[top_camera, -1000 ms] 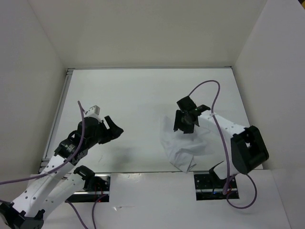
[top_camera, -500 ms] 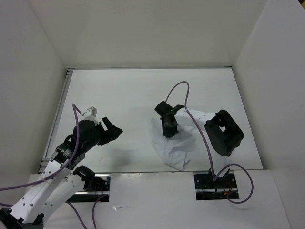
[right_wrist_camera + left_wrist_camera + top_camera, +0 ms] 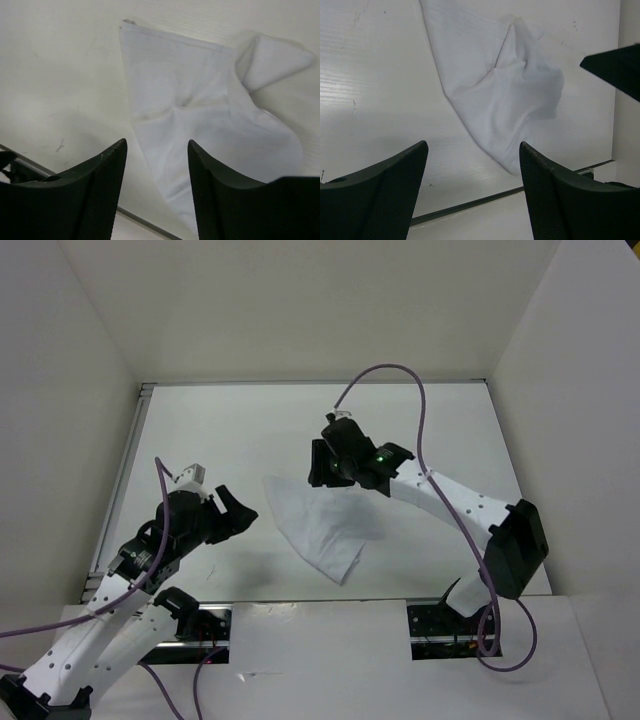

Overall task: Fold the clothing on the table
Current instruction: Move the skirt to the center of the board

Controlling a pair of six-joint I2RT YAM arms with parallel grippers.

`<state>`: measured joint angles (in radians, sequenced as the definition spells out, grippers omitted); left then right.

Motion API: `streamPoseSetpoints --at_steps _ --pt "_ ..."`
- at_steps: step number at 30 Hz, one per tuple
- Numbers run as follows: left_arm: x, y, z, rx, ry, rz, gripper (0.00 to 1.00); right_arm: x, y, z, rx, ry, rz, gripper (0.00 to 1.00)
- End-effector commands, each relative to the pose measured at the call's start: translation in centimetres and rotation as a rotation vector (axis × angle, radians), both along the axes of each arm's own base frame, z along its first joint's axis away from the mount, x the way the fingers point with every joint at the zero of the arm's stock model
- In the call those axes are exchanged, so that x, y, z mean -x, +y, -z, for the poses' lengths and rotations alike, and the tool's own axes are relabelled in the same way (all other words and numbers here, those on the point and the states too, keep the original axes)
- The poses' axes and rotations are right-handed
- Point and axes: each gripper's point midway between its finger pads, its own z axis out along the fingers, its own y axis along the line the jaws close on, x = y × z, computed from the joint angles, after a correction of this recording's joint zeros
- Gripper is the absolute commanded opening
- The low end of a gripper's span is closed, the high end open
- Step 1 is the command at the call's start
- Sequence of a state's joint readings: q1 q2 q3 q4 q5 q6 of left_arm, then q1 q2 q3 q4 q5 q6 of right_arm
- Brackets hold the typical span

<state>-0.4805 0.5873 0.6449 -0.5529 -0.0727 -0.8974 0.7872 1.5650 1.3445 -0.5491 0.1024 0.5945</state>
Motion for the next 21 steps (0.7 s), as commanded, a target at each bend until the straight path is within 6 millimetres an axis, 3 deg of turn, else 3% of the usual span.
streamPoseSetpoints --at_steps 1,3,5,6,9,10,11,12,14,17,21 --pt "-0.6 -0.6 -0.6 0.024 -0.021 0.011 0.81 0.6 -3.4 1.4 0.072 -0.027 0.083 0.58" --pt "-0.9 -0.9 0.2 0.007 0.005 0.026 0.81 1.9 -5.7 3.4 0.156 0.017 0.118 0.59" --pt "-1.6 -1.4 -0.3 -0.004 -0.011 0.048 0.81 2.5 -7.3 4.5 0.211 0.031 0.152 0.59" --pt "-2.1 -1.6 0.8 -0.040 0.018 0.060 0.80 3.3 -8.3 5.8 0.247 0.066 0.167 0.59" --pt "-3.4 -2.5 1.6 -0.084 0.063 0.100 0.74 4.0 -9.8 7.5 0.291 0.106 0.203 0.59" --pt "-4.6 -3.3 2.4 -0.118 0.090 0.131 0.44 3.8 -11.3 8.8 0.336 0.141 0.238 0.59" --pt "-4.6 -3.3 2.4 -0.118 0.090 0.131 0.44 3.8 -11.4 8.8 0.337 0.141 0.239 0.59" --pt "-5.2 -3.6 3.5 -0.143 0.123 0.140 0.34 3.4 -12.3 9.3 0.355 0.151 0.266 0.59" --pt "-5.9 -4.6 3.5 -0.168 0.123 0.159 0.15 3.5 -13.2 10.1 0.385 0.182 0.284 0.59" --pt "-7.0 -5.7 4.7 -0.183 0.150 0.184 0.07 3.2 -14.2 10.7 0.411 0.194 0.300 0.59" --pt "-7.9 -7.3 7.1 -0.204 0.203 0.215 0.07 3.2 -14.9 11.3 0.427 0.213 0.297 0.59"
